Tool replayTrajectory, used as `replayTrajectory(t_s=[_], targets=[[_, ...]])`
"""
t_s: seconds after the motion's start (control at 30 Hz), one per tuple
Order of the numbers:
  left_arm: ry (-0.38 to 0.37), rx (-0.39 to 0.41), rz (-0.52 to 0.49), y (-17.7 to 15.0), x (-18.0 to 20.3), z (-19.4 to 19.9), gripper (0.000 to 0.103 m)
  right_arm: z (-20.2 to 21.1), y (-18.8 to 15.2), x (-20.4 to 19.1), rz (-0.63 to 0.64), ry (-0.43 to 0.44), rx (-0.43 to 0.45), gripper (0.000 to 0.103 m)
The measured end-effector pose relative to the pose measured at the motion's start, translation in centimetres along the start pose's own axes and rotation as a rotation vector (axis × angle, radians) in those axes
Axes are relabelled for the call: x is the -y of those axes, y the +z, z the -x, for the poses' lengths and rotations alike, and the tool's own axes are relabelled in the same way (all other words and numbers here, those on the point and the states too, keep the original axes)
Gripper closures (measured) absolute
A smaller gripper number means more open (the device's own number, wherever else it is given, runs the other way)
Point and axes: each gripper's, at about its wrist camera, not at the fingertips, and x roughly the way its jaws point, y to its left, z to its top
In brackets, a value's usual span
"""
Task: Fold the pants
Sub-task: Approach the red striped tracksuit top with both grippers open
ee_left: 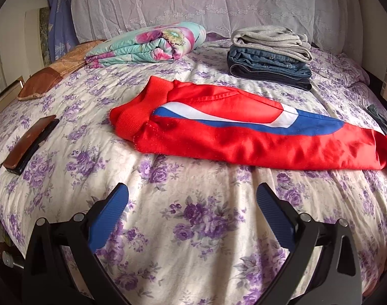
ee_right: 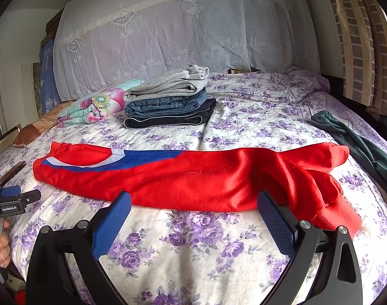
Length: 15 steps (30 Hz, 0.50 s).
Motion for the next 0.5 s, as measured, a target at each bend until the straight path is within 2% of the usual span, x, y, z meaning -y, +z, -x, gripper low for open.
replayTrajectory(t_s=[0.23,0.5], targets=[[-0.008,-0.033,0.042,-0.2,-1.0,-0.9,0.005,0.0,-0.1,0.1,-0.001,0.002,0.012,0.003],[0.019,-0.033,0.027,-0.4,-1.0,-1.1,0.005,0.0,-0.1,0.1,-0.001,0.003,0.009,0.003]])
